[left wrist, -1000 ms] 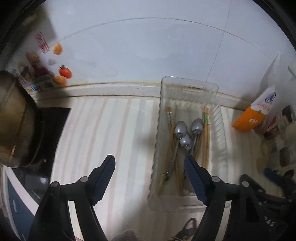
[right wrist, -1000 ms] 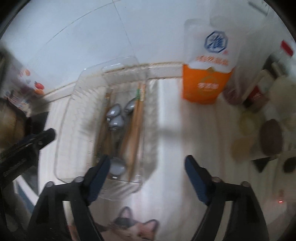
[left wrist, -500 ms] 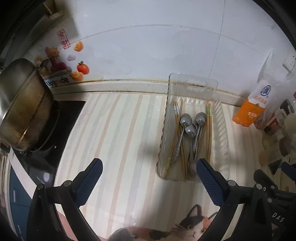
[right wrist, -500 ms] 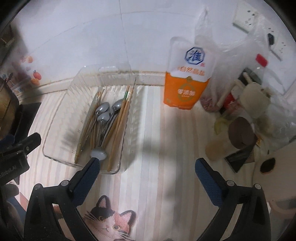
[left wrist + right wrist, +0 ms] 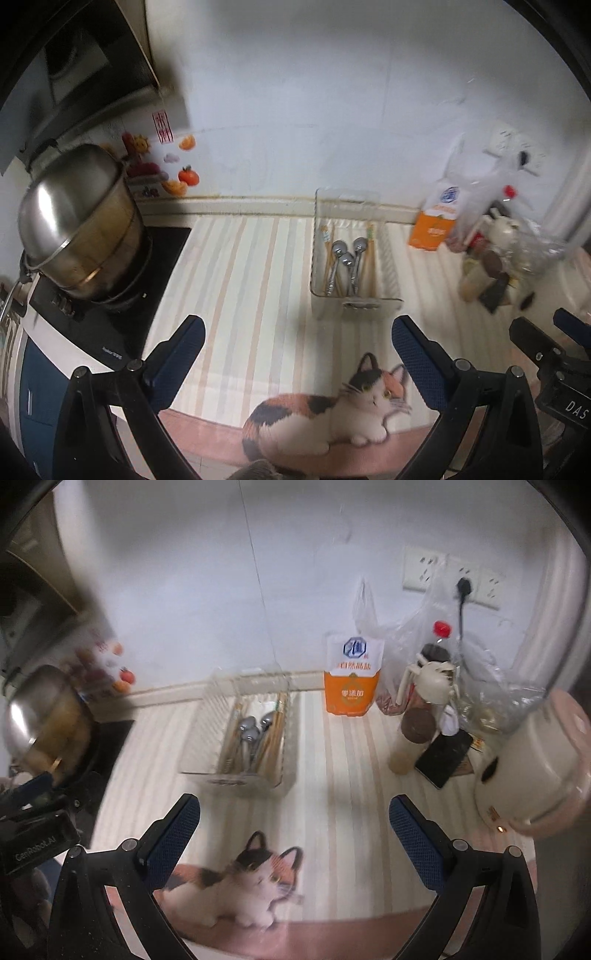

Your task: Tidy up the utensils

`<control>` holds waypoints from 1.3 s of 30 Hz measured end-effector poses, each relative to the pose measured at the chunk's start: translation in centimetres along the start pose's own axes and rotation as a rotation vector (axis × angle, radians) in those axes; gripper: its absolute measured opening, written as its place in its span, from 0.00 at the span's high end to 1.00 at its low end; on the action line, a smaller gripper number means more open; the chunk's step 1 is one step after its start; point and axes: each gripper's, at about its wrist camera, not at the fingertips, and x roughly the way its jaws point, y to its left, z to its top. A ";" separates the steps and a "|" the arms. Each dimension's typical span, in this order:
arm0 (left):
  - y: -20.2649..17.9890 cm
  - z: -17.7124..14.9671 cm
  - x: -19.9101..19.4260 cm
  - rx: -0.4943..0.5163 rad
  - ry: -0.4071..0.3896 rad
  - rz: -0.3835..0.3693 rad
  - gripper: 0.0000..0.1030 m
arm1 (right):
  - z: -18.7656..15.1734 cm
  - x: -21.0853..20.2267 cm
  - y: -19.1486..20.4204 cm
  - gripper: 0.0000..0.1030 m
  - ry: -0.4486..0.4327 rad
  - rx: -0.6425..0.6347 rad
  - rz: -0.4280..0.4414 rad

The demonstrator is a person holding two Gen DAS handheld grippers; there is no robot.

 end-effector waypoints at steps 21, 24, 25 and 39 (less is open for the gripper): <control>2.6 -4.5 -16.8 0.015 -0.114 -0.147 0.00 | -5.5 -19.8 2.5 0.00 -0.161 -0.008 0.073; 2.5 -4.9 -17.4 -0.001 -0.122 -0.176 0.00 | -5.3 -20.1 2.6 0.00 -0.154 -0.023 0.093; 2.6 -5.0 -17.4 -0.008 -0.116 -0.182 0.00 | -5.2 -20.0 2.6 0.00 -0.148 -0.028 0.098; 2.4 -5.4 -17.3 -0.018 -0.112 -0.165 0.00 | -4.9 -19.5 2.8 0.00 -0.136 -0.050 0.109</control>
